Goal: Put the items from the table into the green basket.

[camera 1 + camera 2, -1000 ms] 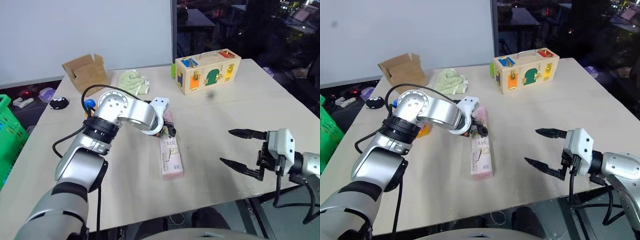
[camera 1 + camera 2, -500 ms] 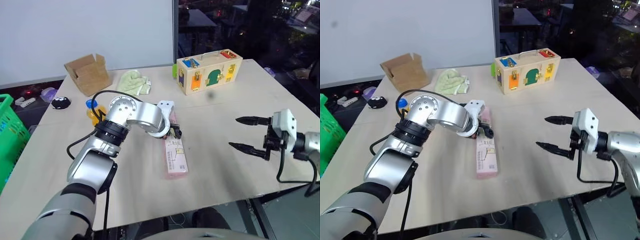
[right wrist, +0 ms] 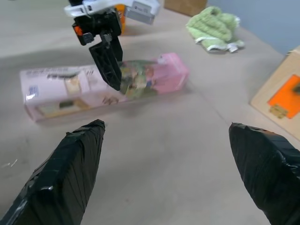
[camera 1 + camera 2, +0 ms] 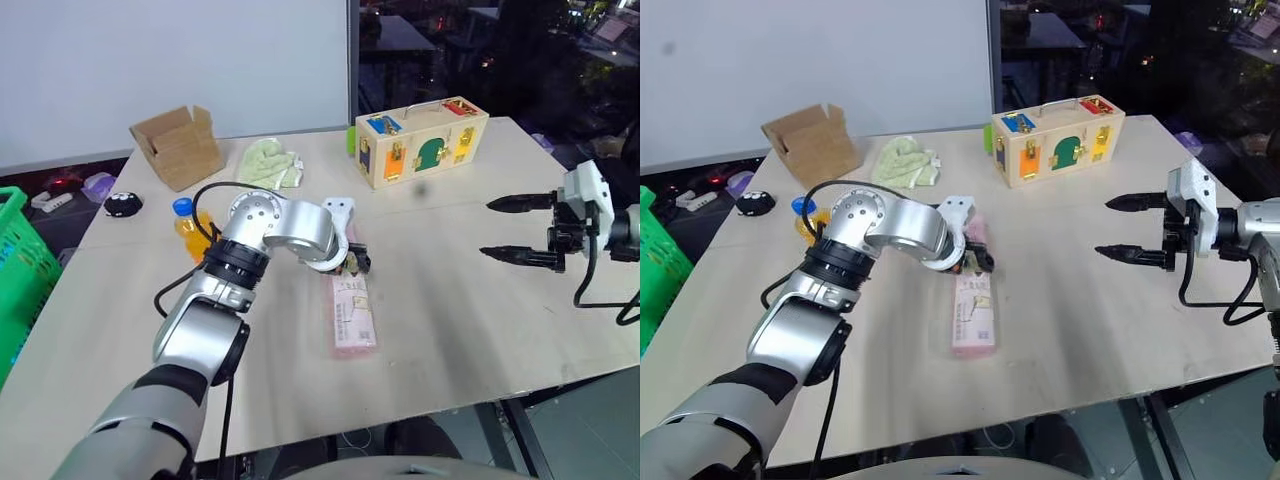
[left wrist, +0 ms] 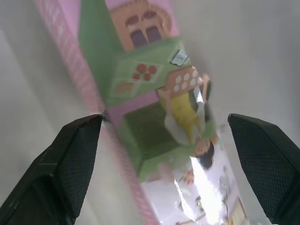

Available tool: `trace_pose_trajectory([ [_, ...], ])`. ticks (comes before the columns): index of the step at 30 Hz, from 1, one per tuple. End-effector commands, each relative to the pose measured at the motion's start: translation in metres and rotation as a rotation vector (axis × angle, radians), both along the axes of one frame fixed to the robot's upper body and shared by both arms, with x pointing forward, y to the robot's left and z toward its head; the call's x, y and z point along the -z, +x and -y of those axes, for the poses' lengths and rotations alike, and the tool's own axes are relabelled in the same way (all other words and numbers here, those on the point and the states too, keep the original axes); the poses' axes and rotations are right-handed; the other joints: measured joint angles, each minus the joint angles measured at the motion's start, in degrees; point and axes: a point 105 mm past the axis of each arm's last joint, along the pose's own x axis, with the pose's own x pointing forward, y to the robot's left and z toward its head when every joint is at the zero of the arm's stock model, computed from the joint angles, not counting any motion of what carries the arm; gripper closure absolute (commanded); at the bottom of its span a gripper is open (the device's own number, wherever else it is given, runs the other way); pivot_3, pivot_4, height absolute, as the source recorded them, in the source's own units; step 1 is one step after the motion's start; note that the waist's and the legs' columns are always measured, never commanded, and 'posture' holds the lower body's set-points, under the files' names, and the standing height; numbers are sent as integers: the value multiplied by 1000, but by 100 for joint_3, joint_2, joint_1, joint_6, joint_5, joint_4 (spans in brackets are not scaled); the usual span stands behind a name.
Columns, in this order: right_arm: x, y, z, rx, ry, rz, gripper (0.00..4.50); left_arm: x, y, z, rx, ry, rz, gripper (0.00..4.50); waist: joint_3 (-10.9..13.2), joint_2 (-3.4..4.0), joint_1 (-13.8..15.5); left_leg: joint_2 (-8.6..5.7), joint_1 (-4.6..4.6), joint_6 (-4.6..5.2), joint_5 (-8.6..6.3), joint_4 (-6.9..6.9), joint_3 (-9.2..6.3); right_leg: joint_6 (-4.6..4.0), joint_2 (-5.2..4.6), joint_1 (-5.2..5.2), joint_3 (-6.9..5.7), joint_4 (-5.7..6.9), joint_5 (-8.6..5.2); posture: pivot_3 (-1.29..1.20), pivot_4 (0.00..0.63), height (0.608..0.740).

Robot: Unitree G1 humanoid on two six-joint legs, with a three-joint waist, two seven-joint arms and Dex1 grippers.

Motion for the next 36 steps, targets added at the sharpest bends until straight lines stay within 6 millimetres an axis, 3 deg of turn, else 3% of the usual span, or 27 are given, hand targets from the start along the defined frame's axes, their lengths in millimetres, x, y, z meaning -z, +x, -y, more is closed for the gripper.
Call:
trace_pose_trajectory([
  [1, -9, -2, -4, -43, -12, 51, 0, -4, 0, 5, -11, -23, 12, 28, 0, 0, 16, 0, -10, 0, 0, 2, -1, 0, 0, -10, 0, 2, 0, -157, 0, 740],
  [4, -7, -5, -6, -55, -17, 52, 0, 8, -2, 4, -53, 4, -31, 28, -3, 4, 57, 0, -74, -1, 1, 27, -3, 1, -4, -74, -1, 20, 3, -158, 0, 740],
  [10, -6, -8, -8, -65, -16, 57, 0, 18, -4, -8, -68, 75, -61, 28, -3, 4, 53, -2, -77, -1, 1, 34, -2, 1, -4, -77, -1, 24, 4, -168, 2, 740],
  [15, -4, -12, -11, -69, -12, 55, 0, 21, -7, -12, -55, 69, -66, 1971, -13, 20, 18, -1, -72, -1, 1, 34, -1, 1, -3, -75, -1, 30, 4, -166, 6, 740],
  [23, -1, -15, -17, -83, -2, 58, 0, 10, -17, -33, 65, -2, 13, 1971, -18, 29, -60, 3, -68, -2, 1, 37, 0, 0, 4, -75, 0, 35, 4, -146, 0, 740],
  [28, 1, -17, -24, -89, 19, 67, 0, -7, -41, -59, 232, -11, 224, 1971, -19, 30, -136, 9, -75, -4, 3, 26, -1, -3, 9, -88, 0, 35, 3, -102, 0, 740],
  [36, 3, -18, -33, -99, 46, 72, 0, -57, -54, -66, 494, -220, 794, 1971, -13, 50, 103, 4, -70, -10, 7, 2, 17, -26, 8, -99, 10, 30, -8, -27, 0, 740],
])
